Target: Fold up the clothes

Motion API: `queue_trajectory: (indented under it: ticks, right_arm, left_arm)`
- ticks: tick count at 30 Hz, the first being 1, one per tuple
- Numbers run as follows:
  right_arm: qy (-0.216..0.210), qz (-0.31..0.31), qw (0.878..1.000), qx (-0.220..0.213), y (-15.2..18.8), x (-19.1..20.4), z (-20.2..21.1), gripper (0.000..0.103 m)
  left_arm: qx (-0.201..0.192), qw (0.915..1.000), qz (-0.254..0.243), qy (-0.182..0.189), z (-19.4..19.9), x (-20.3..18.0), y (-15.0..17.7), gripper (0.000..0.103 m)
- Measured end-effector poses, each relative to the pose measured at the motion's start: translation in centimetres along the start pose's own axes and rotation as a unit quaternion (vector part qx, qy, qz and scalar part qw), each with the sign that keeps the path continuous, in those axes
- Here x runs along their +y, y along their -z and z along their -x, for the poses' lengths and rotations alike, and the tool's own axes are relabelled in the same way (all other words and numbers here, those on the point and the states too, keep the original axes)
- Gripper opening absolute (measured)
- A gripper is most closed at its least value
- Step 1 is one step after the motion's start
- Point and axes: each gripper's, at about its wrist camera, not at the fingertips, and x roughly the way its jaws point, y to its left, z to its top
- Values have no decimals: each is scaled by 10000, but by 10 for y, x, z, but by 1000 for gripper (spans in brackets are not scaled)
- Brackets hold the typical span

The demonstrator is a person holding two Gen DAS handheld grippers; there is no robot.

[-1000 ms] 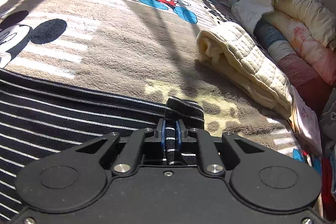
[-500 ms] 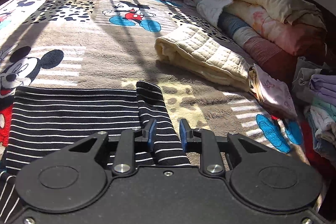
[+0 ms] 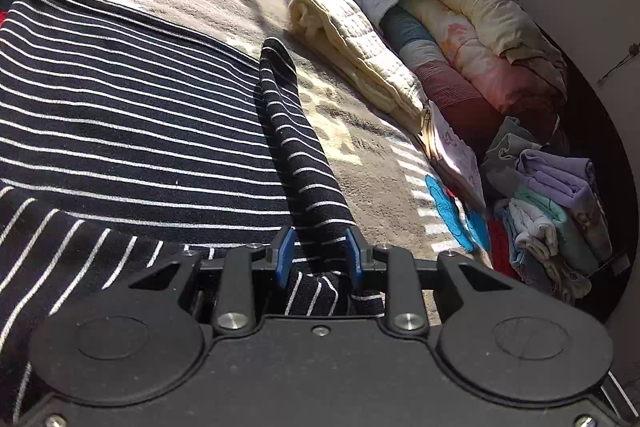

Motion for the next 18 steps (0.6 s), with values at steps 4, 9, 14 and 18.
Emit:
queue_trajectory:
  ticks: [4, 9, 14, 18]
  right_arm:
    - [64, -62, 10000, -4, 0, -3, -3, 50]
    - [112, -8, 9999, 63, 1, -2, -9, 50]
    - [137, 0, 9999, 82, 1, -3, -11, 50]
    - [154, -5, 9998, 94, 3, -3, -11, 50]
  left_arm:
    - [190, 9987, -470, 95, 3, -6, 7, 25]
    - [400, 9884, -1456, 142, 5, -22, 12, 25]
    - [1044, 9659, -2369, 83, -6, -26, 7, 25]
    - [1045, 9574, -2686, -172, -3, -36, 6, 3]
